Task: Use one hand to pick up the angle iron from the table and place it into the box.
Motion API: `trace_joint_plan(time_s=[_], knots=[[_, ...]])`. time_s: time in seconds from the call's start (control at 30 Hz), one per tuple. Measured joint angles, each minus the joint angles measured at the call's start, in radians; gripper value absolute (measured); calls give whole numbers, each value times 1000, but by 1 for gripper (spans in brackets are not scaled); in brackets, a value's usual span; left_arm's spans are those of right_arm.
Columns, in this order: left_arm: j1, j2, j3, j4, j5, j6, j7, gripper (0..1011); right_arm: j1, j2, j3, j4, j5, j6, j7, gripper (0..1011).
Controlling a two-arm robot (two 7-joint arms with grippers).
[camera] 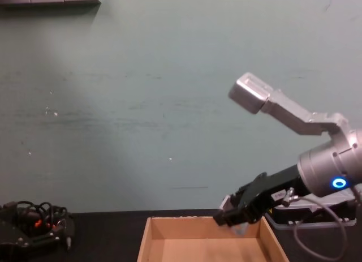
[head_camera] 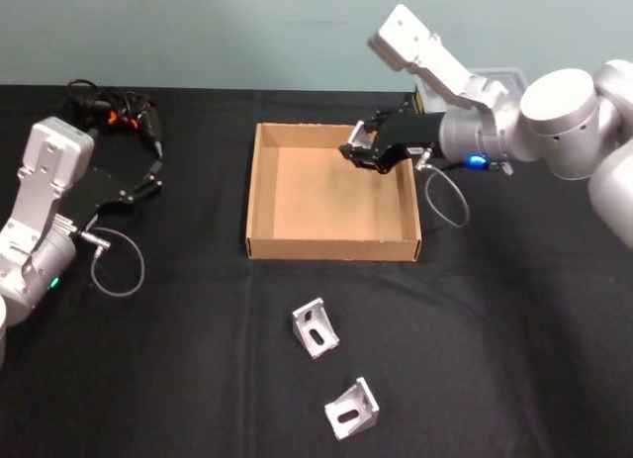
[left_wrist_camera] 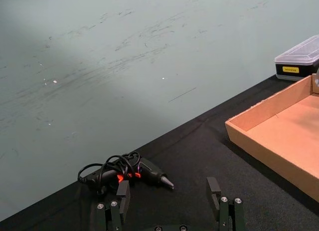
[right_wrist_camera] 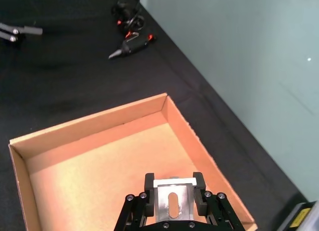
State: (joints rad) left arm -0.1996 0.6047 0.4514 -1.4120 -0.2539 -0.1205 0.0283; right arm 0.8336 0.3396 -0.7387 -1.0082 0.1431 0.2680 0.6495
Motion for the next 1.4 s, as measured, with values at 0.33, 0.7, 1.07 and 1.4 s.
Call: trace_joint_plan(time_s=[0.33,0.7,1.07,1.4], knots=[[0,0,0,0,0,0,0,1000,5,-34,-6,73,-34,4,22,450],[0,0,0,0,0,0,0,1000,-2,-47,12,92,-53,10,37,599],[0,0,0,0,0,0,0,1000,-40,-15,56,8,-42,10,45,918],[0,0,0,0,0,0,0,1000,-189,175,136,-368,61,27,87,1000]])
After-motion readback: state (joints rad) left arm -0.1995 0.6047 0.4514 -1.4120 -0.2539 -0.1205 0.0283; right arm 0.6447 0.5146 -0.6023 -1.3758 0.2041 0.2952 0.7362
